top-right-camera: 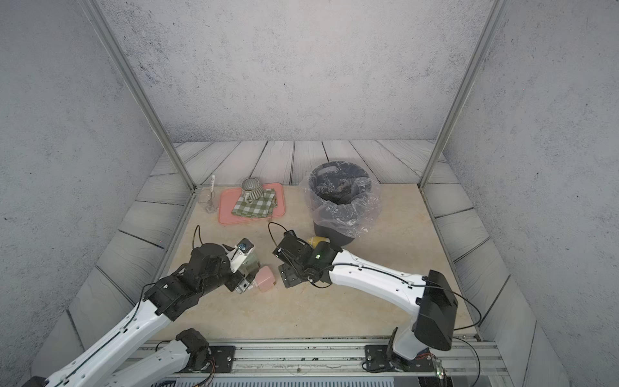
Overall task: Take out the pencil sharpener tray and clean the shavings
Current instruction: Place the pencil sharpener at the center of the board, then pick up the pencil sharpener from the center of the board.
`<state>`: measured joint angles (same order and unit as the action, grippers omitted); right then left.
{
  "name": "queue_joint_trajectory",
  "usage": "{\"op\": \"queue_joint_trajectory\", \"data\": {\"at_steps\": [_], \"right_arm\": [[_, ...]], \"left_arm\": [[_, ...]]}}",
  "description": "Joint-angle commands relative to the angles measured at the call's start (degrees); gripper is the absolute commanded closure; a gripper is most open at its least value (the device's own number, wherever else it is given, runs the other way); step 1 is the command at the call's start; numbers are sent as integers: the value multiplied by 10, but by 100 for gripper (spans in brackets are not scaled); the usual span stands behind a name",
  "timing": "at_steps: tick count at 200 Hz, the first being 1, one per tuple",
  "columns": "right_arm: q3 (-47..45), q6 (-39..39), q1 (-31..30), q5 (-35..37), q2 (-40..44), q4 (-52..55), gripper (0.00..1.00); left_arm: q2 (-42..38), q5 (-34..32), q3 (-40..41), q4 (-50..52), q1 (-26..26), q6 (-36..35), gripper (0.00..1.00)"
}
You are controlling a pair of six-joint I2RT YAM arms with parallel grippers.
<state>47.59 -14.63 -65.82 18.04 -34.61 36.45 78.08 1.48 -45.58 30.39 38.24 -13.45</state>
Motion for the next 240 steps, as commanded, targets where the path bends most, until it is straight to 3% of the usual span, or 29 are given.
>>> {"op": "queue_joint_trajectory", "data": {"at_steps": [1, 31, 89, 123, 175, 240], "right_arm": [[31, -33, 3, 20, -51, 35, 36], [96, -63, 5, 4, -171, 86, 25], [253, -158, 12, -38, -400, 122, 22], [301, -227, 30, -59, -512, 133, 20], [377, -246, 77, -53, -620, 138, 18], [436, -236, 140, -38, -711, 158, 18]], "left_arm": [[-23, -11, 5, 0, -4, -5, 1], [-61, -28, 4, -1, -8, -10, 1], [-173, -46, 7, 18, -24, 5, 1], [-291, -53, 26, 27, -26, 13, 1], [-462, 4, 70, 38, -27, 19, 1], [-506, 39, 82, 79, -27, 19, 1]]}}
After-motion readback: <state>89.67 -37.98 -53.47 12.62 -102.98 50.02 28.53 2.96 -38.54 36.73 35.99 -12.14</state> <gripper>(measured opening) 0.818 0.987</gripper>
